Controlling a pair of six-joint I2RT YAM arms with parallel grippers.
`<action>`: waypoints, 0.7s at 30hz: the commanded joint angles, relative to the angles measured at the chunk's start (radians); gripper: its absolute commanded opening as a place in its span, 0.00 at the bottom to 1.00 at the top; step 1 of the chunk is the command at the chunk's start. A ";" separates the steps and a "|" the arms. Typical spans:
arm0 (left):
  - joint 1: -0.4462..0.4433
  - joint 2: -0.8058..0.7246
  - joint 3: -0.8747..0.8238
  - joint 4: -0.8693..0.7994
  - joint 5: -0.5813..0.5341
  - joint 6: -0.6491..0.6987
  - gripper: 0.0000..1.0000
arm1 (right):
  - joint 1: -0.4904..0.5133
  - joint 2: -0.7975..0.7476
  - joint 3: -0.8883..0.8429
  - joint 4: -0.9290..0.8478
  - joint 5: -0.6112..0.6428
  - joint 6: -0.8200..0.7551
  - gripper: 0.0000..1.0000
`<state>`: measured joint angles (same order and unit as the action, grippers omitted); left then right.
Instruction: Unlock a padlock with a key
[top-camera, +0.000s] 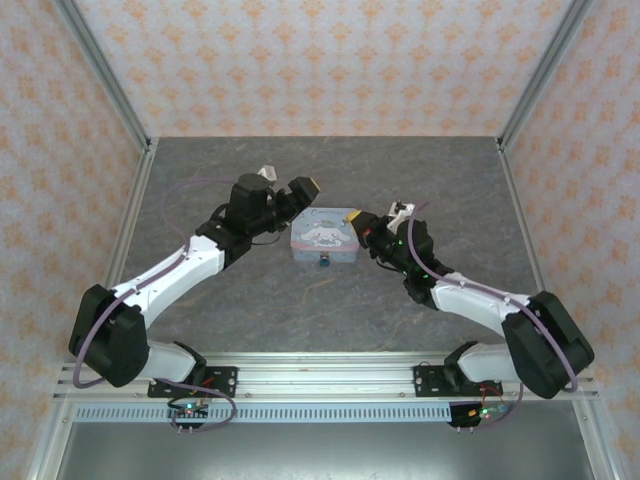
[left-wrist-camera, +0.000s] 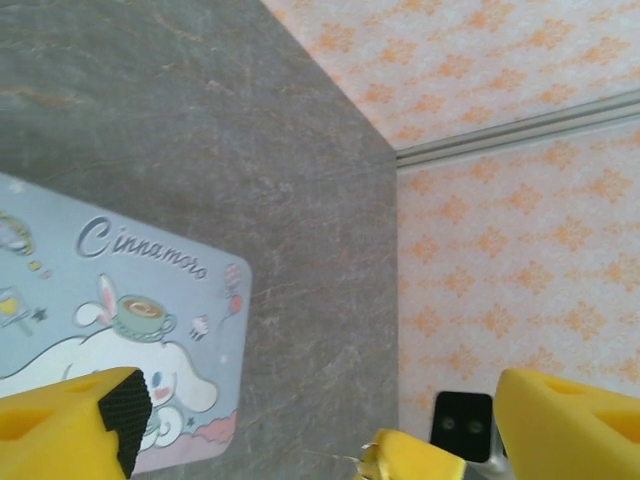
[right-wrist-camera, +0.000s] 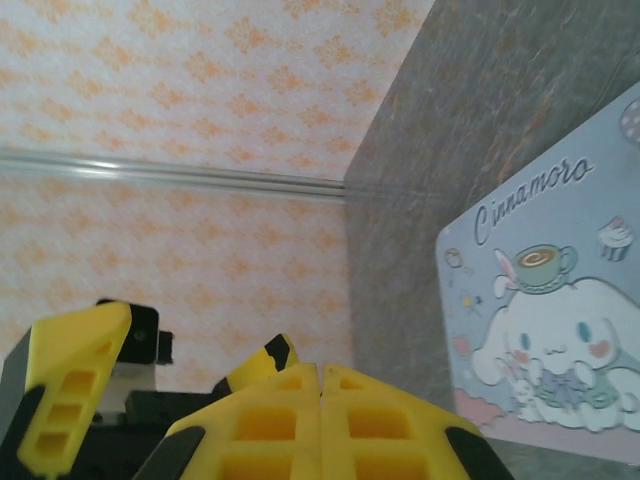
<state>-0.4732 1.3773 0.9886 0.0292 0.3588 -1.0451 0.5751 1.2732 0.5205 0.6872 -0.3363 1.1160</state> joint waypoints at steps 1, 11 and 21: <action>0.009 -0.021 -0.007 -0.125 0.080 0.047 0.93 | -0.002 -0.053 -0.048 -0.025 0.013 -0.245 0.00; -0.024 0.068 -0.087 0.072 0.226 -0.127 0.86 | 0.031 -0.119 -0.111 0.001 0.101 -0.216 0.00; -0.119 0.172 -0.103 0.340 0.126 -0.332 0.57 | 0.039 -0.111 -0.127 0.058 0.193 -0.066 0.00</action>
<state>-0.5827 1.5307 0.9054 0.2203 0.5316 -1.2896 0.6083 1.1748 0.4000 0.6895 -0.1932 1.0042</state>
